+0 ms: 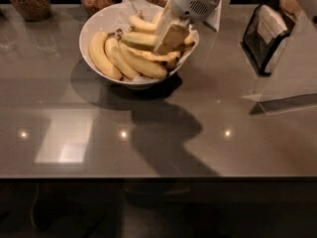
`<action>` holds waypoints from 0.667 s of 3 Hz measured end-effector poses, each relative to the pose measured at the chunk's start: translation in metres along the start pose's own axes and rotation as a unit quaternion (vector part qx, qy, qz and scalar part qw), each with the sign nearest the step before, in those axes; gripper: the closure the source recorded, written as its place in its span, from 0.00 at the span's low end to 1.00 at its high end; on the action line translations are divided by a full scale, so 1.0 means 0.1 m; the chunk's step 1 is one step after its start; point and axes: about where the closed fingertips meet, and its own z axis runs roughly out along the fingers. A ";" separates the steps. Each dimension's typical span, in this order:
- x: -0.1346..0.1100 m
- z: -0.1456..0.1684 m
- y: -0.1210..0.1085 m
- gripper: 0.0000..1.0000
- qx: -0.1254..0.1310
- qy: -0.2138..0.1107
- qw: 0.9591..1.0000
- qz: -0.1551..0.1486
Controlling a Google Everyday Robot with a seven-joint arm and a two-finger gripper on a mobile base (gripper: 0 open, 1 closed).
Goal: Pick banana from white bowl
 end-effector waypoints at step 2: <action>0.13 -0.71 0.50 1.00 -0.008 -0.057 0.998 -0.040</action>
Offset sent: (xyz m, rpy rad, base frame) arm -0.1145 -0.0951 0.0671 0.1699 -0.0200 0.1496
